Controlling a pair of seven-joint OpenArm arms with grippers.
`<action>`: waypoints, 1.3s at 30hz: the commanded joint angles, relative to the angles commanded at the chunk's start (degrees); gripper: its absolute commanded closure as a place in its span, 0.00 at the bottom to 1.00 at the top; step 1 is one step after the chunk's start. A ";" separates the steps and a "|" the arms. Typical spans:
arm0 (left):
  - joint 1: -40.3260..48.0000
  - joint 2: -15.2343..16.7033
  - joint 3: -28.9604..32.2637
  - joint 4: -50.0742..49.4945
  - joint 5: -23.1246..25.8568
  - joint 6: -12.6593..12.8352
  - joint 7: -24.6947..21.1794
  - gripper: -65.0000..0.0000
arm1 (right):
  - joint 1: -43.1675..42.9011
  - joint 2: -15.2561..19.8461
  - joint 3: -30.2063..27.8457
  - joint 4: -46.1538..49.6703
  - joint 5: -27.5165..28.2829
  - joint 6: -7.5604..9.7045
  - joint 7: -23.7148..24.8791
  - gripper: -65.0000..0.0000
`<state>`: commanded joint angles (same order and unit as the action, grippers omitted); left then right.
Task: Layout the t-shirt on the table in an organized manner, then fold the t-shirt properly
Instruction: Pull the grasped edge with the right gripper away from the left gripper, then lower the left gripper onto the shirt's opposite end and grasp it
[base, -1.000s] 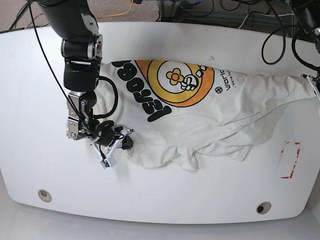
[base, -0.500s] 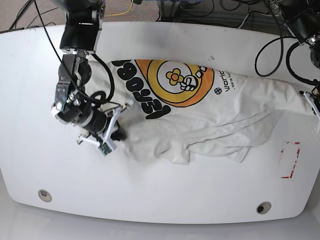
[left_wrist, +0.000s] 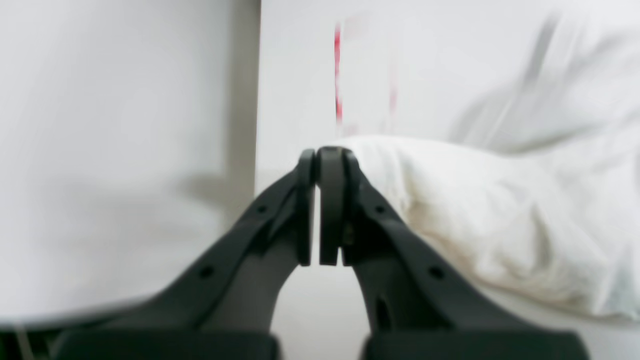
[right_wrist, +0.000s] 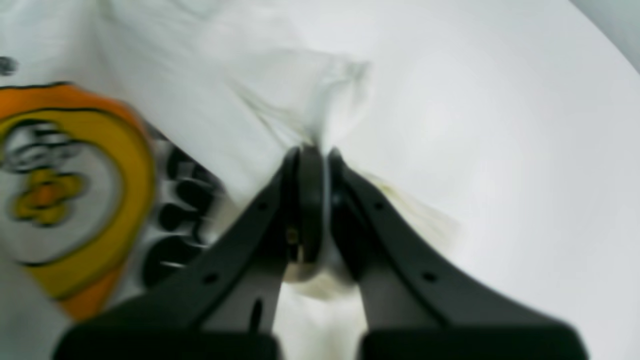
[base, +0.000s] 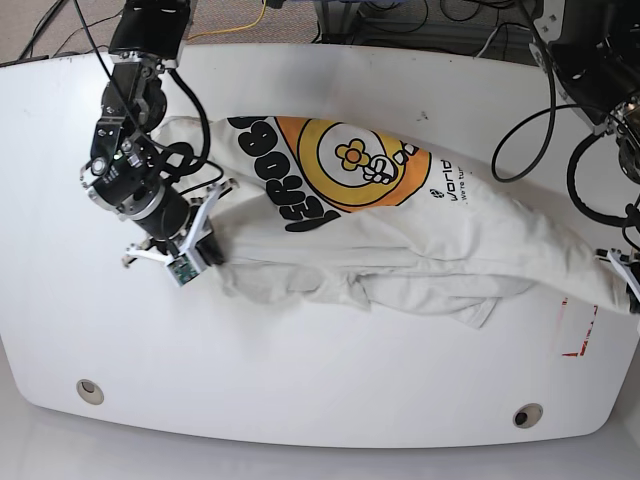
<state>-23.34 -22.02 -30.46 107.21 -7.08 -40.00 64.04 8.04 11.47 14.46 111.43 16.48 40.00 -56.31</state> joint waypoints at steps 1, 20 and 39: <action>-1.67 0.18 0.53 -0.18 0.09 0.00 0.09 0.99 | 1.23 0.79 0.35 -0.44 0.00 0.00 -0.09 1.00; -28.22 2.73 9.58 -3.34 0.09 0.00 2.02 0.99 | 34.20 12.13 0.09 -21.45 -0.18 0.00 -2.11 1.00; -14.86 4.84 6.68 -6.33 -2.02 0.00 5.27 0.63 | 35.34 14.86 -3.69 -25.49 0.00 0.00 -2.46 1.00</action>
<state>-38.20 -17.19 -23.78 100.88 -9.10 -40.00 69.32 43.38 26.33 10.77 85.93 16.48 40.00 -58.77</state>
